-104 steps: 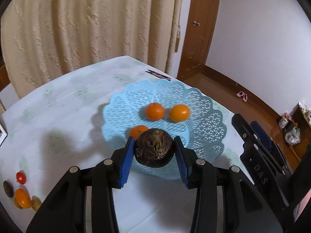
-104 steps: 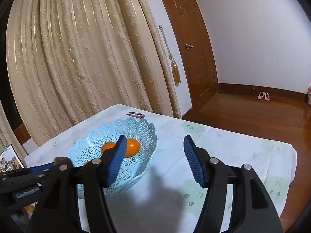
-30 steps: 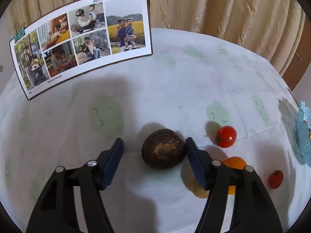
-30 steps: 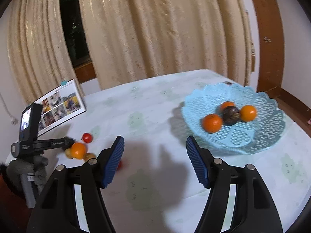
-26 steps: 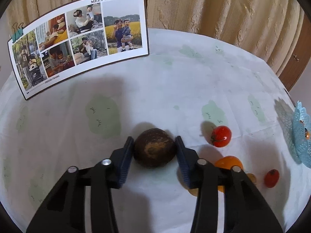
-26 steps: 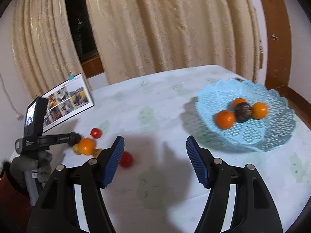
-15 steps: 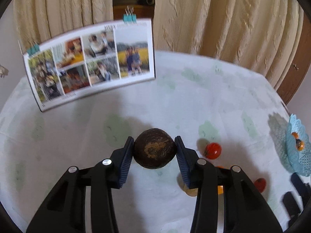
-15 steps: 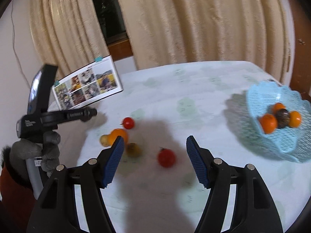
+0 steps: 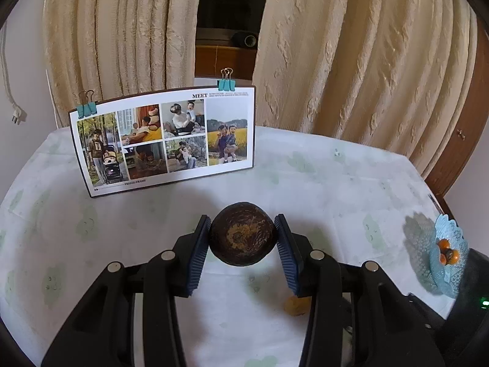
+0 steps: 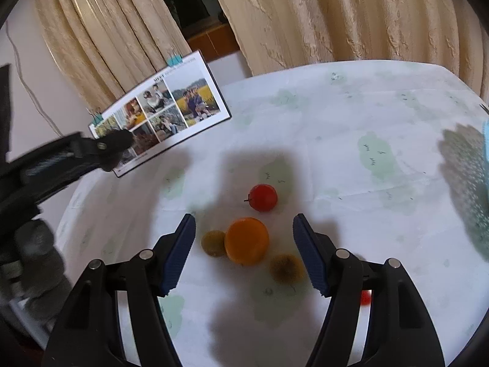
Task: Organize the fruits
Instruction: 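Grasp the second dark brown round fruit with the left tool, then grasp an orange with the right tool, then carry the orange into the blue basket and open the right tool while the left tool carries its brown fruit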
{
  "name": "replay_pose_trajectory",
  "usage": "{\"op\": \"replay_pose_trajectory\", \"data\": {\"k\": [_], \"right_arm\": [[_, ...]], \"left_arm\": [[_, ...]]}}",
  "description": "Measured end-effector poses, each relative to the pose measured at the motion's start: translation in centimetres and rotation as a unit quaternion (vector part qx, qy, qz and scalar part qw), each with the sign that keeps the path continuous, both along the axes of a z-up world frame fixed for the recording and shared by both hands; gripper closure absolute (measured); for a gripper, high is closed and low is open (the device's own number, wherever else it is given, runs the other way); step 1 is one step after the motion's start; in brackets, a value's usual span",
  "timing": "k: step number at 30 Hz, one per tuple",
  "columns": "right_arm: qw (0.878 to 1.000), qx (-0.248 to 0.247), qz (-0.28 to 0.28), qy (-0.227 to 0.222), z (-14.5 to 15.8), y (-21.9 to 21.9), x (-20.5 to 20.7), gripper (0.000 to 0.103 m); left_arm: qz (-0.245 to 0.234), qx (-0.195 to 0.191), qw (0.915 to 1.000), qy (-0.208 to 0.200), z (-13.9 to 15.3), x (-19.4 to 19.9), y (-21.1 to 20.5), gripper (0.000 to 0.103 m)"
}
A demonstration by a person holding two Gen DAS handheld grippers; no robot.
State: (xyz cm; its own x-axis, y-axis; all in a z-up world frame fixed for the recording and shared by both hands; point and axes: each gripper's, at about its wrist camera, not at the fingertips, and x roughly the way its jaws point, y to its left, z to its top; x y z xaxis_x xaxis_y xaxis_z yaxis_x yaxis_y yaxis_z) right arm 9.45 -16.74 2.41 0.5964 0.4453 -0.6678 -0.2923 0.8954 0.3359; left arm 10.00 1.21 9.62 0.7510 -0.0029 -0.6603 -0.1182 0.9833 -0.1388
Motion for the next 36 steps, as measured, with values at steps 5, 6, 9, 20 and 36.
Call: {"op": "replay_pose_trajectory", "data": {"k": [5,6,9,20,36], "right_arm": [[0.999,-0.033,0.005,0.019,-1.1,1.7,1.9,0.046],[0.999,-0.038,0.006,0.021,-1.3,1.9,2.1,0.049],[0.998,-0.058,0.004,0.037,-2.3,2.4,3.0,0.054],[0.995,-0.077,0.031,0.049,-3.4,2.7,2.3,0.064],[1.000,-0.027,0.011,-0.005,1.6,0.1,0.0,0.064]], "left_arm": [[0.003,-0.009,1.0000,-0.002,0.4,-0.1,0.4,0.060],[0.004,-0.010,0.9999,-0.003,0.4,-0.1,0.5,0.060],[0.004,-0.013,0.9999,-0.005,0.5,-0.2,0.7,0.060],[0.004,-0.014,0.9999,-0.004,0.6,-0.2,0.7,0.060],[-0.007,-0.013,0.9998,-0.012,1.1,-0.6,-0.1,0.060]]}}
